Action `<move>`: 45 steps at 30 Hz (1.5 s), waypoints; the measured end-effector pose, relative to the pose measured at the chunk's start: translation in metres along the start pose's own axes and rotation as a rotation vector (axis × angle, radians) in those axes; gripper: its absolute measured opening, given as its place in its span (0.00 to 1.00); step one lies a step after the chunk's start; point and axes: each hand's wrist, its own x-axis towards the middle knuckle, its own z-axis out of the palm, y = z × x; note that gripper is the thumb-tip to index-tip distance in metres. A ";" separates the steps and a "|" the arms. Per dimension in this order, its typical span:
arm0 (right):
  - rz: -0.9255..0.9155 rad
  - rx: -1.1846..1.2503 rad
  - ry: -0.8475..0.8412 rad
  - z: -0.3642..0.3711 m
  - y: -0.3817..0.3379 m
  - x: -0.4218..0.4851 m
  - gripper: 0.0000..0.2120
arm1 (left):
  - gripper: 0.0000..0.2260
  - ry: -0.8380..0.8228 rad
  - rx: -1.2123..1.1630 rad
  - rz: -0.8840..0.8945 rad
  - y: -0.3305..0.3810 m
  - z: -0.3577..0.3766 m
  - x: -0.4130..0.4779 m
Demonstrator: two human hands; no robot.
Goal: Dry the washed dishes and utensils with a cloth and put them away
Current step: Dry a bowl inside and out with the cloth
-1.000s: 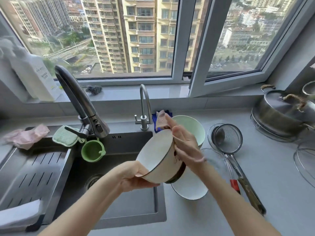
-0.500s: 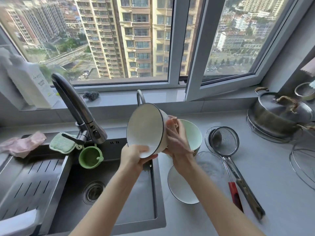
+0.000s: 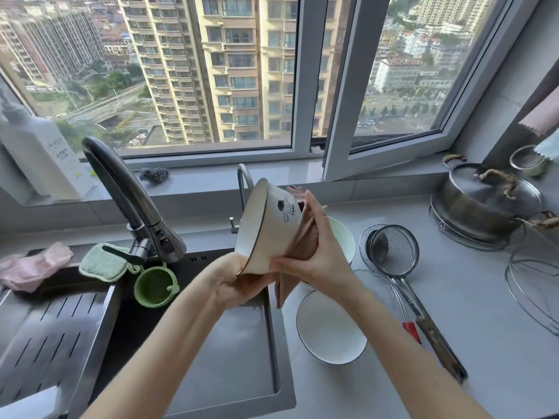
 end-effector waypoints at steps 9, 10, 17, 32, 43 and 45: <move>0.248 0.365 0.010 -0.010 -0.004 0.004 0.52 | 0.09 0.076 0.086 0.192 0.000 0.016 0.010; 0.246 0.435 0.032 -0.005 -0.004 0.001 0.46 | 0.09 0.132 0.103 0.276 -0.001 0.018 0.013; 0.300 0.826 0.112 0.013 -0.015 -0.014 0.13 | 0.11 0.420 0.297 0.869 -0.001 0.017 0.020; 0.352 0.357 0.363 -0.088 -0.055 -0.092 0.18 | 0.20 0.163 0.717 0.840 -0.008 0.026 0.005; 0.513 -0.641 0.894 -0.089 -0.050 -0.197 0.26 | 0.25 -0.358 0.857 0.430 -0.115 0.100 -0.005; 0.533 -0.700 0.910 -0.095 -0.050 -0.227 0.32 | 0.25 -0.418 0.872 0.375 -0.139 0.110 -0.012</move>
